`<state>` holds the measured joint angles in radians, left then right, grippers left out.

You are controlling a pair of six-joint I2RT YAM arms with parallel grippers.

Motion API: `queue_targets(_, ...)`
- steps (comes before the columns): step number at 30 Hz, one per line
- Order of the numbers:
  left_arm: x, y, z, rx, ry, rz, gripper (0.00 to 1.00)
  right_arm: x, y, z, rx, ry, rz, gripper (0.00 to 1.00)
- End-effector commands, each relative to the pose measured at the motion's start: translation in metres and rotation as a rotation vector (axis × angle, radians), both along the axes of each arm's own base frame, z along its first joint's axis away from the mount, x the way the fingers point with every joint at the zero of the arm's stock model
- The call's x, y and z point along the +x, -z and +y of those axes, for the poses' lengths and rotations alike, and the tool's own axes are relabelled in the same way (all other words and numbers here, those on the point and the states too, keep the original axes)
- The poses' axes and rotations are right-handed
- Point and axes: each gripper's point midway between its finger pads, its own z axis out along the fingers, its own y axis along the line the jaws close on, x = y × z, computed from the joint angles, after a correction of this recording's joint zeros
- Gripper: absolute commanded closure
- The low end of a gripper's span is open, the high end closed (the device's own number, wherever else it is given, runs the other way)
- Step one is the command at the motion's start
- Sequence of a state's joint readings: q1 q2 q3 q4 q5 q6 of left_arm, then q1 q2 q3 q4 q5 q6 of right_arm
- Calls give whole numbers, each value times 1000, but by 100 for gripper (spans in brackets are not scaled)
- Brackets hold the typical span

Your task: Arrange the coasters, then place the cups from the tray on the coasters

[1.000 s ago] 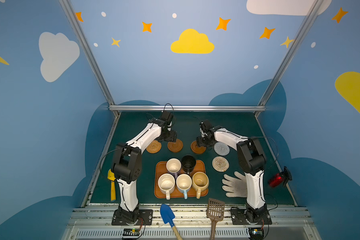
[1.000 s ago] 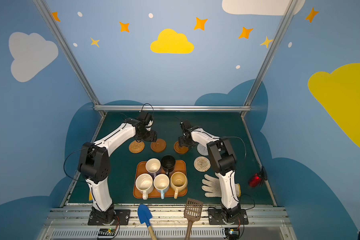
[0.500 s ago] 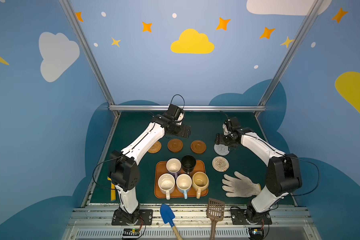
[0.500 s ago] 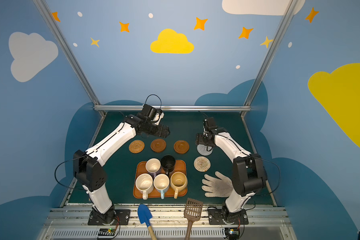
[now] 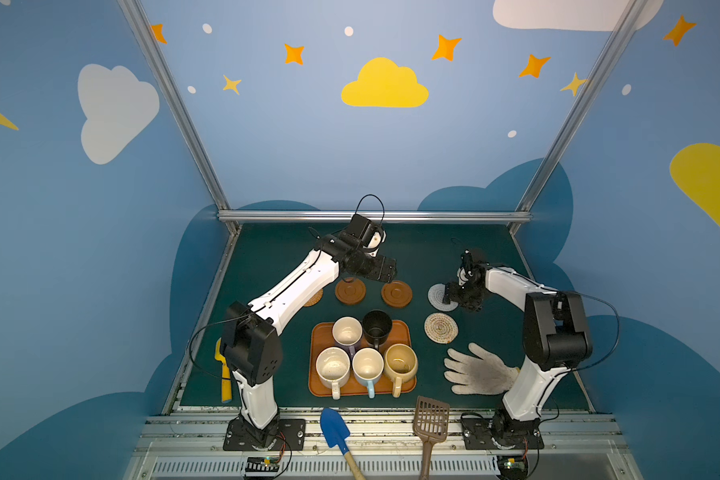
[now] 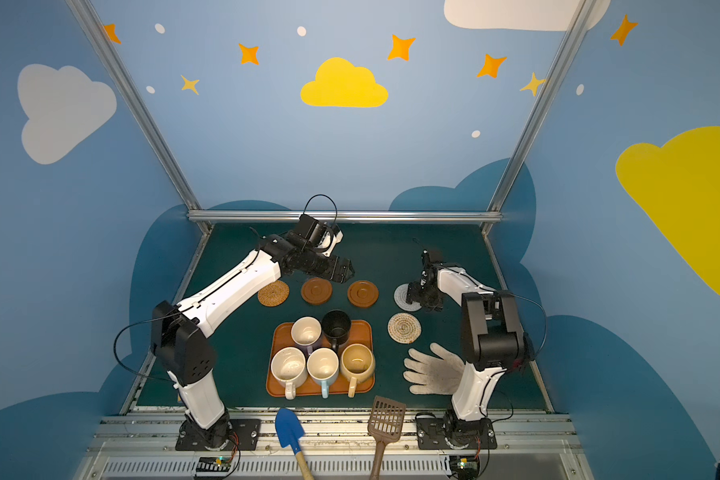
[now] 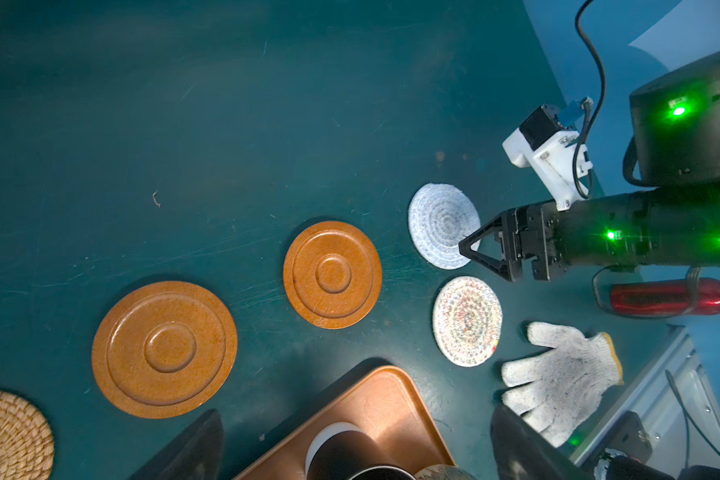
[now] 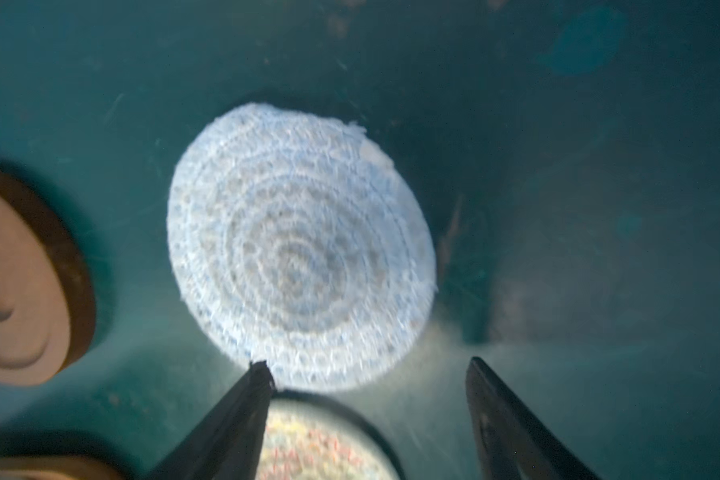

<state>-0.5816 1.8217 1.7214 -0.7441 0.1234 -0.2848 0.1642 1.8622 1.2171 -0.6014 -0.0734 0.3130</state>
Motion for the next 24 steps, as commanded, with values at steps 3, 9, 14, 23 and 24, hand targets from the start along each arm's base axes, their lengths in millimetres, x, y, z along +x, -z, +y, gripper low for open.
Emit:
queue_targets(3,-1,1,6,19,-14,-7,0,18,-1,10,42,0,-18,29)
queue_targets(9,0,5,10,29,-20,-3,0,23,14,21,27,-43,22,35)
queue_targets(14,0,6,15,37,-32,1,0,26,12,33,49,-56,24,36)
queue_targets(23,1,1,22,38,-47,-10,0,39,23,26,-66,-55,30,35)
queue_targets(24,1,0,23,36,-47,-11,0,41,24,23,-83,-48,30,36)
